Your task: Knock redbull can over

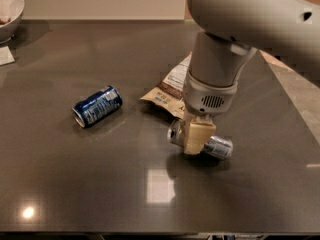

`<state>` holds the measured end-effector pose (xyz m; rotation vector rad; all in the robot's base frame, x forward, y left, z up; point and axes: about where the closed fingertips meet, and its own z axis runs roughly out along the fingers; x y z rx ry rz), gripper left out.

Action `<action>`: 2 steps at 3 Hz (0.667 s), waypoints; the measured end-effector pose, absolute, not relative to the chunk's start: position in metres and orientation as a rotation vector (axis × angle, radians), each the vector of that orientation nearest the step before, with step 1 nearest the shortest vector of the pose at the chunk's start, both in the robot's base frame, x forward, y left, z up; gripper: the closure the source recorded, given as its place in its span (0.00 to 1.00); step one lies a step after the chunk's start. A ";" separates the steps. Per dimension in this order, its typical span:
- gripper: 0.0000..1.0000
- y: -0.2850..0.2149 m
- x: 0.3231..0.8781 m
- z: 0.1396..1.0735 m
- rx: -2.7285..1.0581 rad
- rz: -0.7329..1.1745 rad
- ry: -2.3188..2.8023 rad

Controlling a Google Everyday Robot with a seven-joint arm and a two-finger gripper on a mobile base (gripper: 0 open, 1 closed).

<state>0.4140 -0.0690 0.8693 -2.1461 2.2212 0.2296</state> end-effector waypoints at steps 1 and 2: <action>0.00 -0.067 0.413 0.854 -2.137 0.258 2.236; 0.00 -0.066 0.413 0.854 -2.137 0.258 2.236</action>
Offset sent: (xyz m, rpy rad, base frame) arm -0.0054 -0.0003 -0.0237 0.0025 0.0463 -0.0137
